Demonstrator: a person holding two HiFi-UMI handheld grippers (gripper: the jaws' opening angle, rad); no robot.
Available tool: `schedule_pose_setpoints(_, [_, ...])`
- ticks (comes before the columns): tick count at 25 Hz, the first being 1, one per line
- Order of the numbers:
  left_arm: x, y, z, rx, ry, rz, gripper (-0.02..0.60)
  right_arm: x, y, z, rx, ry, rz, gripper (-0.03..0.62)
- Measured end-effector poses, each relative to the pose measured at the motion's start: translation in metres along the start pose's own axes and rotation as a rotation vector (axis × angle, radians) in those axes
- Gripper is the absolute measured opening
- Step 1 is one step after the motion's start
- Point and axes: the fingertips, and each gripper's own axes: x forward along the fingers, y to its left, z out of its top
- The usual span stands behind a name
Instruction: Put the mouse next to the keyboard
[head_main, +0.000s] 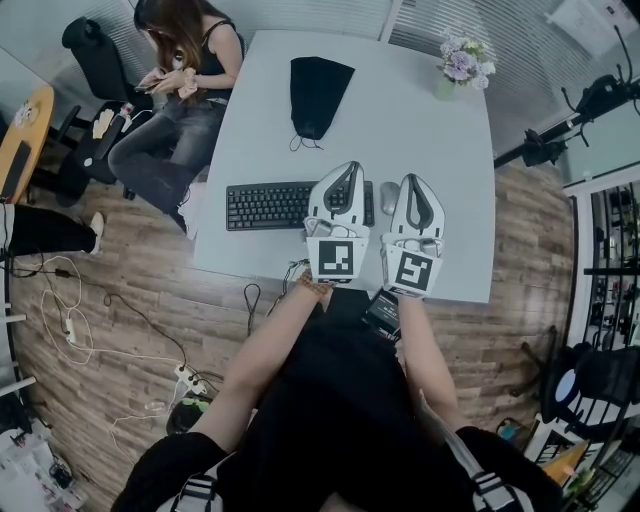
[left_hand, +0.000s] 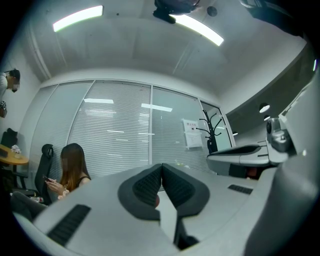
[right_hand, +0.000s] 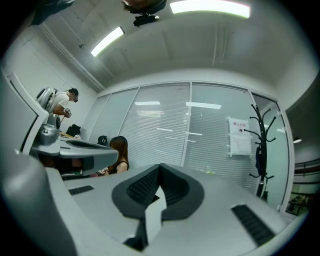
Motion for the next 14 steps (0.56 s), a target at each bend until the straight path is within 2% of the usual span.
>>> schedule_pose_setpoints(14, [-0.002,0.002,-0.004,0.009,0.009,0.002,0.012,-0.002,-0.01,-0.027,0.06,0.084,0.012,-0.002])
